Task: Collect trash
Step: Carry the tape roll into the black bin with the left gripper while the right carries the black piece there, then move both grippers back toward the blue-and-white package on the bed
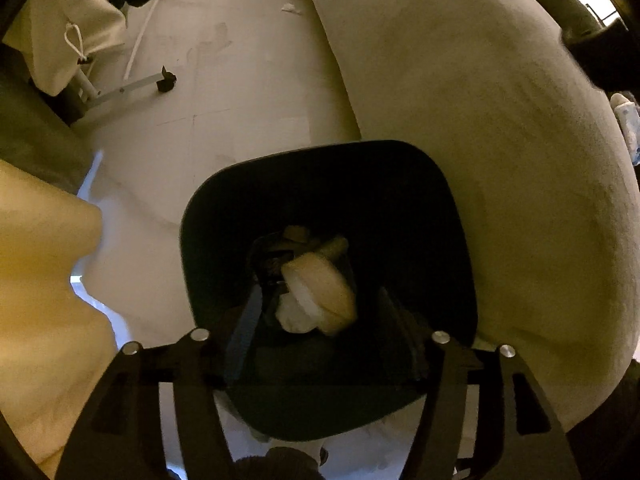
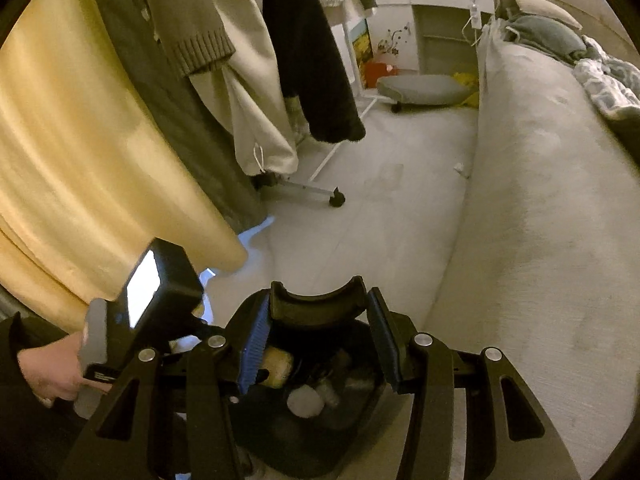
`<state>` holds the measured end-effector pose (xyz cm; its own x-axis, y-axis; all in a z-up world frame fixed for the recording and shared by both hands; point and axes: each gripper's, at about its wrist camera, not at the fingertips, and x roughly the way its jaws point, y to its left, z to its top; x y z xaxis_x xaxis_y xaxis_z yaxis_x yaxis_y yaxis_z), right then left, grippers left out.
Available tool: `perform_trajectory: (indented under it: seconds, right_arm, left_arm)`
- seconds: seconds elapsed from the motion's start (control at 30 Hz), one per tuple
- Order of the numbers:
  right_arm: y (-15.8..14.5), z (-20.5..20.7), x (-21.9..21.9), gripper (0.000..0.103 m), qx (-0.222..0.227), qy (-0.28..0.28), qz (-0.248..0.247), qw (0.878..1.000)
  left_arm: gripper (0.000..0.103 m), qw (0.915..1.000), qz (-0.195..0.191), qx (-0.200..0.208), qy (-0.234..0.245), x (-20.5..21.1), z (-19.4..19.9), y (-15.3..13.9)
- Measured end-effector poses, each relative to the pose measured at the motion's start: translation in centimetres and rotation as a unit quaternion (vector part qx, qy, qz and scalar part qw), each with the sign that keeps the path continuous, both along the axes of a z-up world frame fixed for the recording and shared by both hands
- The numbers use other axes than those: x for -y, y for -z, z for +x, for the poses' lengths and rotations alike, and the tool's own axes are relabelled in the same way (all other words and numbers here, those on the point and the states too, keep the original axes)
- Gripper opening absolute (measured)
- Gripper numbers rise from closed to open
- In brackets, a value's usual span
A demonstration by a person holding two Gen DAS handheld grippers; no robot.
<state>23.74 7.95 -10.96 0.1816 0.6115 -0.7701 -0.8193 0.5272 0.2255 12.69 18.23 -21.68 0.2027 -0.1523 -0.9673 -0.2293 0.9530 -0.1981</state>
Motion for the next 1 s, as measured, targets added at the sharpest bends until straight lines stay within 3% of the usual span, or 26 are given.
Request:
perform_trajectory:
  seconds: [0.17,0.63,1.0]
  right_arm:
    - [1.2,0.2,-1.4,0.049,-0.008,-0.004,-0.016,1.000]
    - [4.7,-0.5,-4.4,0.049,-0.028,-0.026,-0.068,0.997]
    - [7.4,-1.2,-5.9,0.049,-0.043,-0.043,-0.108,0.992]
  left_arm:
    - [0.068,0.9999,0.002,0.015,-0.005,-1.4,-0.2,-1.0]
    - [0.068,0.9910,0.025,0.125,-0.039,-4.6,-0.2,-6.6]
    - [0.068,0.9667,0.039,0.248,-0.050,-5.8,-0.3,-12.7]
